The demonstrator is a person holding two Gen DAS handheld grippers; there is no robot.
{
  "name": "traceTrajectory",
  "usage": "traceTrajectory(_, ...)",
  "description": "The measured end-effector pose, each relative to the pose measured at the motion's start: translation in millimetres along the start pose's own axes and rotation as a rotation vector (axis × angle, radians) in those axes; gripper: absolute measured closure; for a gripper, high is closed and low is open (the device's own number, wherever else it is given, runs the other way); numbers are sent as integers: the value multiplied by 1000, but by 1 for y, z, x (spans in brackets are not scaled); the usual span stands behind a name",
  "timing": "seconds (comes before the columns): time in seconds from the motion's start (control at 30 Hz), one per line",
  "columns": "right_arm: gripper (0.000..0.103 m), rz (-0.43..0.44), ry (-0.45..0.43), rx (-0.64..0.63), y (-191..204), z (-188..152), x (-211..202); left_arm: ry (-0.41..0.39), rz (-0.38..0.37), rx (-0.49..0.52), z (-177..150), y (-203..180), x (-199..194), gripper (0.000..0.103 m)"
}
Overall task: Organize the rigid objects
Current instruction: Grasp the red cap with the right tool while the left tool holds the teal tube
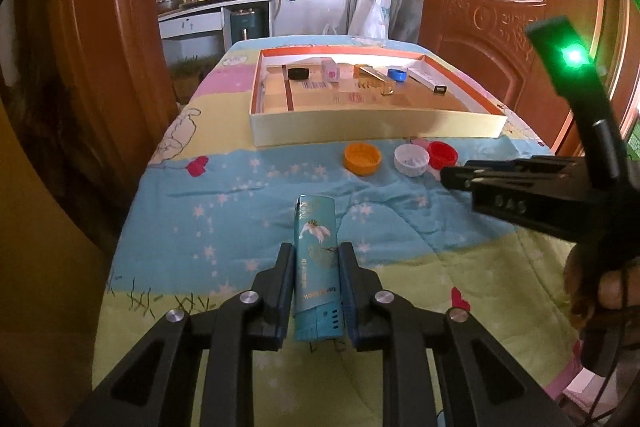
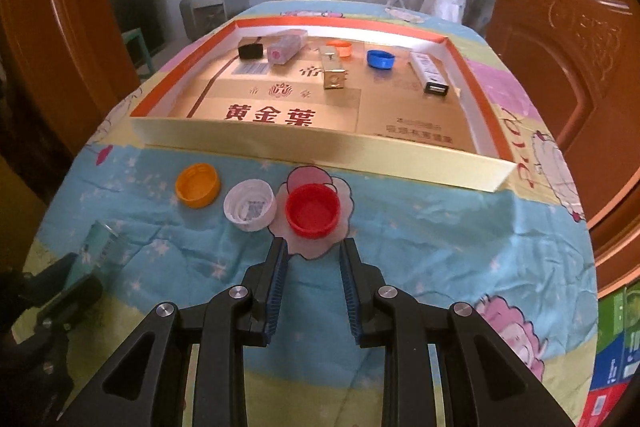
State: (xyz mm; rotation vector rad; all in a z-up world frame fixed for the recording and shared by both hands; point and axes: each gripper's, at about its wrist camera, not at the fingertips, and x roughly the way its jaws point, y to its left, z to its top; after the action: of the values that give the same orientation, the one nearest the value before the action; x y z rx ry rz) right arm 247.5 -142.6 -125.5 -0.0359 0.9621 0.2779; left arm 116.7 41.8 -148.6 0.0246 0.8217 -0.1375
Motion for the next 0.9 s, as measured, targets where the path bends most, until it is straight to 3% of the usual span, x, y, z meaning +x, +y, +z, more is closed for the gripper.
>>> traceTrajectory(0.33,76,9,-4,-28,2,17,17,16,-10,-4,11,4,12,81)
traceTrajectory(0.9,77,22,-19,10,0,6,2,-2,-24,2,23,-4,13,81)
